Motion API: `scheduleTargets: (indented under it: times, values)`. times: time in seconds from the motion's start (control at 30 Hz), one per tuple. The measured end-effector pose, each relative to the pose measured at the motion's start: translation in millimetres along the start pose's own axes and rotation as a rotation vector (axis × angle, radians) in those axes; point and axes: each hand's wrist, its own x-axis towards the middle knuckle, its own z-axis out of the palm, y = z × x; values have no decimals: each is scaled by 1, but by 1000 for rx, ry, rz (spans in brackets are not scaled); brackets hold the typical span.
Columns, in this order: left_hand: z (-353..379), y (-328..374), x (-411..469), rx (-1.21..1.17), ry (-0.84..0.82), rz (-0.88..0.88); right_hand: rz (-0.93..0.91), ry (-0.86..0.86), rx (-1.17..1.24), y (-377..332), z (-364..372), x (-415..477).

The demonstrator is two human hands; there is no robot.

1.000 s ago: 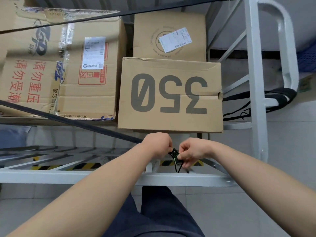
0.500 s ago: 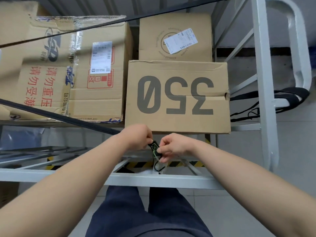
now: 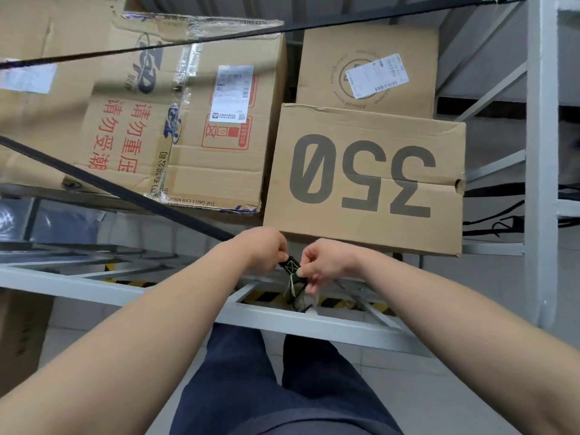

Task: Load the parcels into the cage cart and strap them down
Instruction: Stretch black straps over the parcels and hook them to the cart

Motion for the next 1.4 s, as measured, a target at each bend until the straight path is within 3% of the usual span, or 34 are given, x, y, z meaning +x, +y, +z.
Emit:
scheduleTargets:
  times: [0.1,0.27,0.4,0.5,0.8,0.97,1.3,1.4]
  values:
    - [-7,2,-1,0,-41,-10,-8,5,-85,-10,-1,-1]
    - [5,-13,-5,43,-111,-27,9,-51,-1,-4,26,12]
    - [25,-12,-2,67,-181,-11,9,-53,-221,5,30,14]
    - [25,-7,2,19,-137,3,-24,12,-338,8,14,9]
    - [-3,3,-7,100,-142,31,-44,-7,-149,5,7,-21]
    - [-4,-14,-28,103,-170,-28,-71,-4,-220,-14,27,-25]
    - [-14,-24,-52,36,-54,-42,-152,310,-383,-41,7,-51]
    - [-27,-22,-58,10,52,-20,-168,423,-405,-45,2,-65]
